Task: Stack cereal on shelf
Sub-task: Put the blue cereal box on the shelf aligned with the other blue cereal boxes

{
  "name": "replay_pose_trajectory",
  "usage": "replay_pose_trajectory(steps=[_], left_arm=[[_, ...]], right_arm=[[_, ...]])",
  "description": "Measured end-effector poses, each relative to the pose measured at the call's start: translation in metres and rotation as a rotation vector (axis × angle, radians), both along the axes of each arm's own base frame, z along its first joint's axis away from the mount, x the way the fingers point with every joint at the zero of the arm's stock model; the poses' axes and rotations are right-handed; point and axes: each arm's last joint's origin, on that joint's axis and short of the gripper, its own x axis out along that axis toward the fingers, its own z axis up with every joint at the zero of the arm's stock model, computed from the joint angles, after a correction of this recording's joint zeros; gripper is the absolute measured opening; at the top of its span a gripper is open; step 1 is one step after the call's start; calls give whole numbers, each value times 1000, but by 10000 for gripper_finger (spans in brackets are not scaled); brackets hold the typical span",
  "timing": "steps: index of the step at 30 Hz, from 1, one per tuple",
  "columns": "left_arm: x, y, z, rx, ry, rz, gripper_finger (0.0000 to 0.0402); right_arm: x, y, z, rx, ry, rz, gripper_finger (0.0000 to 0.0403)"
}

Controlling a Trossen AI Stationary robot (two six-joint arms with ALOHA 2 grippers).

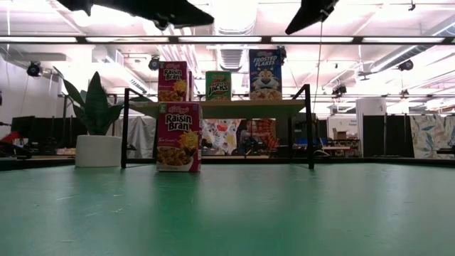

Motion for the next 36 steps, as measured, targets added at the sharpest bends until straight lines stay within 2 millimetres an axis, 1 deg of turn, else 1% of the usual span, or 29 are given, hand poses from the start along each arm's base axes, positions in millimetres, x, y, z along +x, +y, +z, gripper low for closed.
replay_pose_trajectory(steps=[4,6,15,20,25,32,36], left_arm=[[10,18,-7,-8,-20,34,15],[15,26,-11,-9,-33,47,4],[29,59,-29,-32,-51,119,0],[46,72,-29,-51,-38,113,0],[63,81,-36,-60,13,128,0],[74,87,-43,-64,32,136,0],[79,90,-43,-64,29,142,0]], right_arm=[[-6,-5,-13,-2,-32,-27,9],[-8,-8,-21,-2,-30,-43,9],[-11,-28,-50,-17,-41,-118,9],[-8,-36,-61,-23,-25,-140,9],[-5,-37,-66,-33,-25,-128,9],[-5,-37,-68,-23,-24,-128,9],[-4,-36,-68,3,-33,-87,9]])
